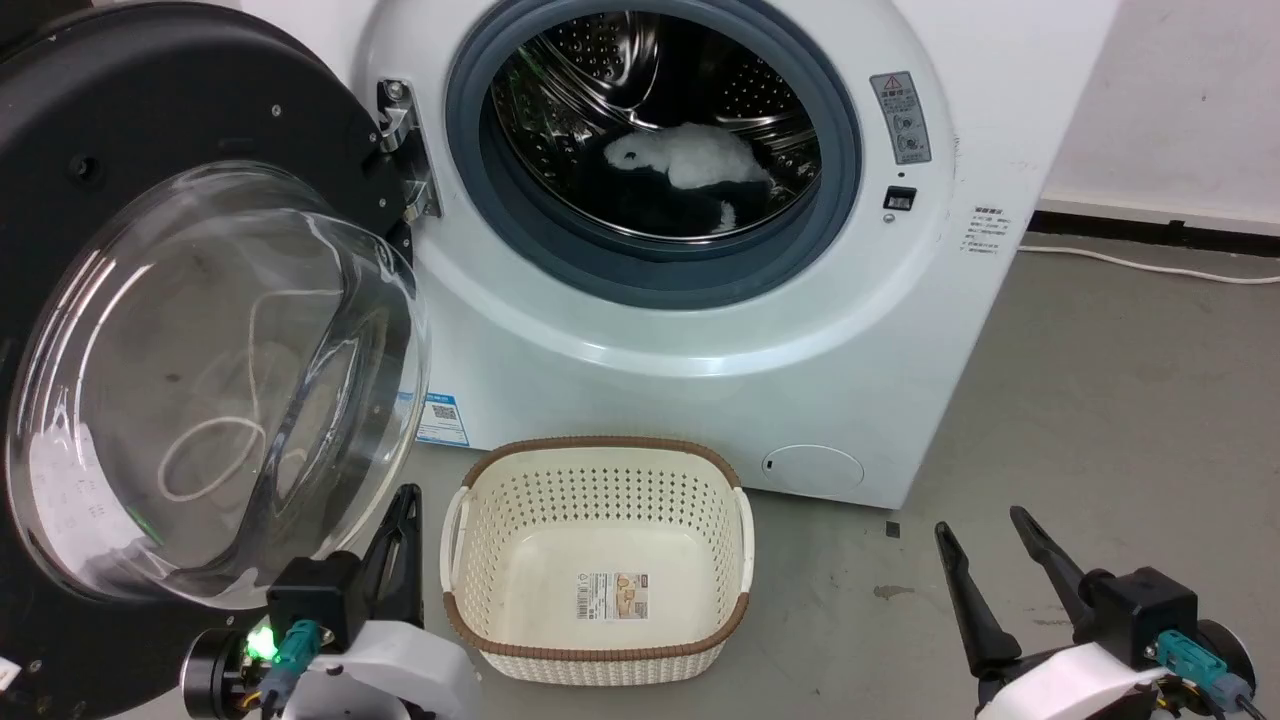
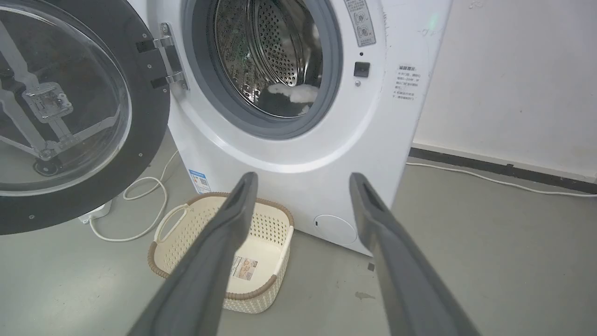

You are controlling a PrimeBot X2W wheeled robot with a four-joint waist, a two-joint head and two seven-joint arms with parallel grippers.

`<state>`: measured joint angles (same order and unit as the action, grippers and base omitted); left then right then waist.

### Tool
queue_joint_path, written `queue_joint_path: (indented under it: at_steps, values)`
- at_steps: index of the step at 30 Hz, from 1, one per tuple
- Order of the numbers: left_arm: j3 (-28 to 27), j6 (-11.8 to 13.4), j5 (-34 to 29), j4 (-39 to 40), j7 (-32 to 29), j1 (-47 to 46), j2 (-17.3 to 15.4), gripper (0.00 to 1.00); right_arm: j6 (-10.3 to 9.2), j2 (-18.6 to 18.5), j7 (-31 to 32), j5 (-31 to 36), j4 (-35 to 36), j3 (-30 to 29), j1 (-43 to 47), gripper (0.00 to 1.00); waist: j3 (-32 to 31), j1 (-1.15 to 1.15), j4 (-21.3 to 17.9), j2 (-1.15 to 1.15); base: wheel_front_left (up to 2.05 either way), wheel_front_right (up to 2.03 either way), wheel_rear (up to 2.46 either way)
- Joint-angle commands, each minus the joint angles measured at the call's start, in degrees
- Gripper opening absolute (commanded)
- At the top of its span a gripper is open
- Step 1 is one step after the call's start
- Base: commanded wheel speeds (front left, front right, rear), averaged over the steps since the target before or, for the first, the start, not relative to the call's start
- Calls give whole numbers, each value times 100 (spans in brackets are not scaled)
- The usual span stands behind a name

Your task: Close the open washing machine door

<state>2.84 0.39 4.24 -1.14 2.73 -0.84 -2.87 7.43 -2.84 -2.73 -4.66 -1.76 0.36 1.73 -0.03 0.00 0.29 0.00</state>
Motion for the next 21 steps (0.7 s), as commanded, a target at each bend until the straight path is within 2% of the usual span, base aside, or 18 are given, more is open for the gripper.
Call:
queue_joint_path:
  at_steps: [1,12,21]
  values:
    - [16,25,98,37,68,26,-1,0,1,-1,-69,-82,-35,14,56,100,-1,0,9,0,0,0,0]
    - [-303,66,461,801,200,-153,-1,0,2,-1,-201,-252,-146,-14,115,100,2,0,217,0,0,0,0]
    - [-1093,202,657,1440,308,-484,-1,0,2,-1,-309,-388,-271,-33,144,100,1,0,558,0,0,0,0]
